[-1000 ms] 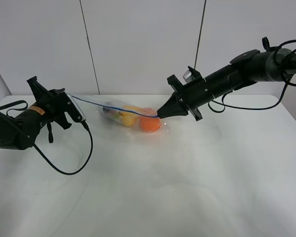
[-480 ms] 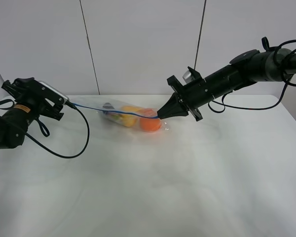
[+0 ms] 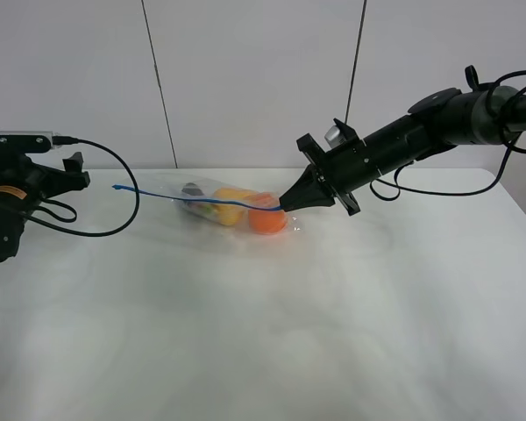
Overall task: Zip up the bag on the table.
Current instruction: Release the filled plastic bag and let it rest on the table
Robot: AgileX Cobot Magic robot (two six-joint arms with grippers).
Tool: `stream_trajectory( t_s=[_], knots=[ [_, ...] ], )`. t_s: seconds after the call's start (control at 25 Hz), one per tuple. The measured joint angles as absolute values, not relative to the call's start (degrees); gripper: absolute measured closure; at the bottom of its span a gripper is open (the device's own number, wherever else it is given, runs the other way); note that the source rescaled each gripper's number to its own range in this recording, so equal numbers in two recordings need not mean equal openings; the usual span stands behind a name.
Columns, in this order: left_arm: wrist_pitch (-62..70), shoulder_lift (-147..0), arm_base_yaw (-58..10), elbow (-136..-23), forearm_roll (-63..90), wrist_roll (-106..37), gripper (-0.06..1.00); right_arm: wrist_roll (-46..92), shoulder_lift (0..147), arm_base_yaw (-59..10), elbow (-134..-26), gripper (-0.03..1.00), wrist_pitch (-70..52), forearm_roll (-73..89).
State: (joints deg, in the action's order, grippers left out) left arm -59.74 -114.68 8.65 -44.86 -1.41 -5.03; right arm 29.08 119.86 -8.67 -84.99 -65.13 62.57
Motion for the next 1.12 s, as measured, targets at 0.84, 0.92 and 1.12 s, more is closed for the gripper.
stream_trajectory(
  t_s=[0.84, 0.92, 1.12],
  knots=[
    [-2.85, -102.94, 9.14, -54.65, -40.05, 32.85, -0.01, 28.78, 119.86, -8.67, -84.99, 0.97, -65.13, 62.55],
    [1.33, -101.51, 8.73, -55.38, -38.84, 33.05, -0.01, 28.78, 119.86, -8.67, -84.99, 0.97, -65.13, 62.50],
    [12.76, -99.21, 5.04, -58.35, -36.23, 30.54, -0.01, 28.78, 119.86, -8.67, -84.99, 0.97, -65.15, 62.50]
  ],
)
